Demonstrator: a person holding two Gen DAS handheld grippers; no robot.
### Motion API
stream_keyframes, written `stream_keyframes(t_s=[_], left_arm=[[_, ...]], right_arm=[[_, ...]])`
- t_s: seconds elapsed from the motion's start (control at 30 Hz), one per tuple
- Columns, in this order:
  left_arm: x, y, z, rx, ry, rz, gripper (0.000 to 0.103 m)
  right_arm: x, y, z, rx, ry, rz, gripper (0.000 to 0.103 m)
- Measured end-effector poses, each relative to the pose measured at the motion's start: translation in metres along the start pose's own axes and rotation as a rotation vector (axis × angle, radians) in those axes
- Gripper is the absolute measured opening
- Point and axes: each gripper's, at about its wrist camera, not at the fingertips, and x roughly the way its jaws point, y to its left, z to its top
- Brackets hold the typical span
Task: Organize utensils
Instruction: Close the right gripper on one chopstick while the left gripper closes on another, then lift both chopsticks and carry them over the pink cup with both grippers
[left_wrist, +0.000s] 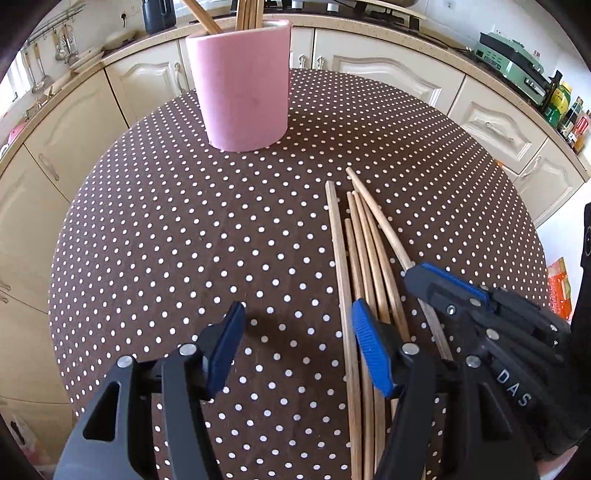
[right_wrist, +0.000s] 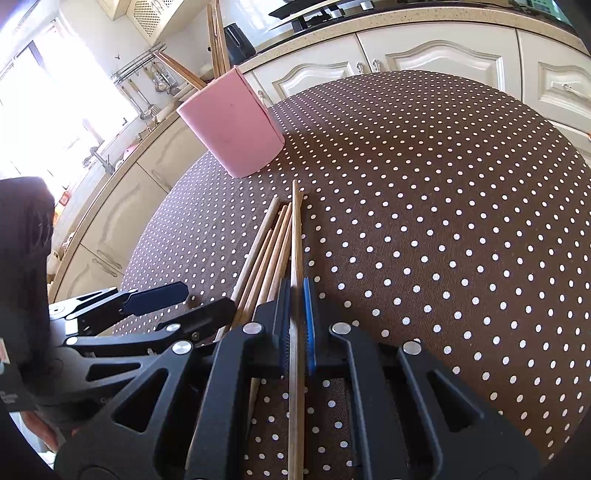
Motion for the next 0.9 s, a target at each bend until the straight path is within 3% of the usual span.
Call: stream_keyframes(t_s=[0.13,0.23,0.43,0.53,0.6,0.73,0.9], left_arm=[[0.011,0.006,0.023,-0.003,0.009,0.017,0.062],[0.021,-0.003,0.046,0.024,0.004,0.09,0.064],[0.028,0.01,0.064,-0.019,-0.011,0.074,0.063],[0.019,0.016,0.056,-0.014,-0.047,0.083,0.042],[0.011,0.025,0.042,-0.041,-0.061,0.094,0.009],[0.004,0.047,0.02,-0.081,-0.105,0.055,0.007],[-0.008,0.059,0.0,-0.08,-0.092,-0.003,0.007]], right_arm=[[0.0,-0.002,0.0,0.003,0.0,0.004,0.008],[-0.001,-0.002,0.0,-0.001,-0.001,-0.003,0.008],[0.0,0.0,0.0,-0.012,-0.001,-0.016,0.008],[0.002,0.005,0.0,-0.026,-0.002,-0.038,0.008],[0.003,0.008,-0.001,-0.035,-0.004,-0.052,0.008],[0.004,0.02,-0.003,-0.084,0.003,-0.11,0.008],[0.0,0.034,-0.016,-0.13,0.024,-0.195,0.008]])
